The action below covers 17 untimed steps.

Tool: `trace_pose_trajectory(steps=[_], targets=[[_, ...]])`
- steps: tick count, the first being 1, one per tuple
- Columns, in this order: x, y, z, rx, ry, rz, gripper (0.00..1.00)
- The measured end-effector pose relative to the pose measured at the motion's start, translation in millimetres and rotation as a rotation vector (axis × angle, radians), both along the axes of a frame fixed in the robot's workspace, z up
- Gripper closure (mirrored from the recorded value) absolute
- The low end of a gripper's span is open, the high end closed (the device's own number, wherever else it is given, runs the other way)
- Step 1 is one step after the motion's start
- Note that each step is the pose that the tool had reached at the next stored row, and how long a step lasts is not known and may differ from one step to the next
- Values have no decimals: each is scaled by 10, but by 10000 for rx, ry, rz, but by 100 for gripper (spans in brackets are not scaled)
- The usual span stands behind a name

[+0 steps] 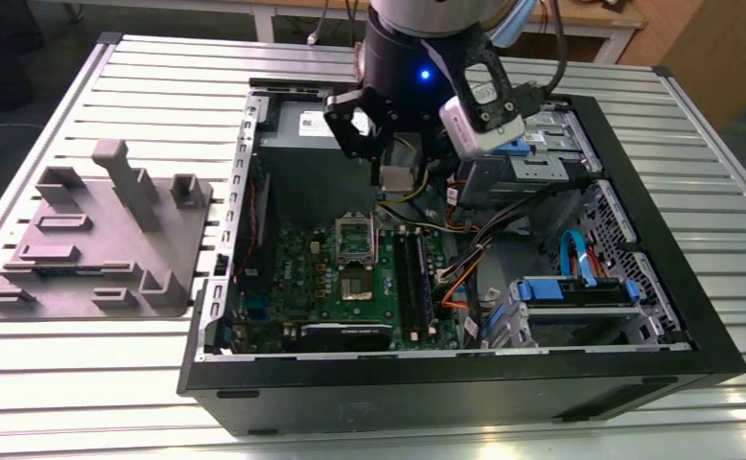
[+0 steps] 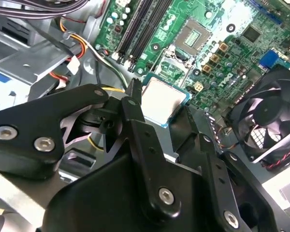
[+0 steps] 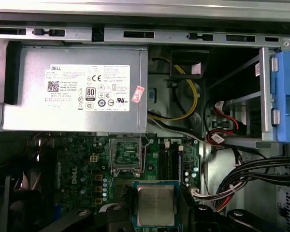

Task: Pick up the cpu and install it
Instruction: 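Pick up the cpu and move it towards the insertion slot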

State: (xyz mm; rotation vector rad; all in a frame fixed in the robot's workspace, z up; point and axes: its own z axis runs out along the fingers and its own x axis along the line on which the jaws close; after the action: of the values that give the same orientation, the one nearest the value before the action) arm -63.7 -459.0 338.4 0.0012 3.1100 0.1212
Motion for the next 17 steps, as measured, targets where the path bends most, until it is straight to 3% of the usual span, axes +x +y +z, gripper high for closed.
trace_pose_trajectory(steps=[8,17], targets=[[-67,-34,-76,-1,0,0,53],[-70,-33,-81,-7,0,0,53]])
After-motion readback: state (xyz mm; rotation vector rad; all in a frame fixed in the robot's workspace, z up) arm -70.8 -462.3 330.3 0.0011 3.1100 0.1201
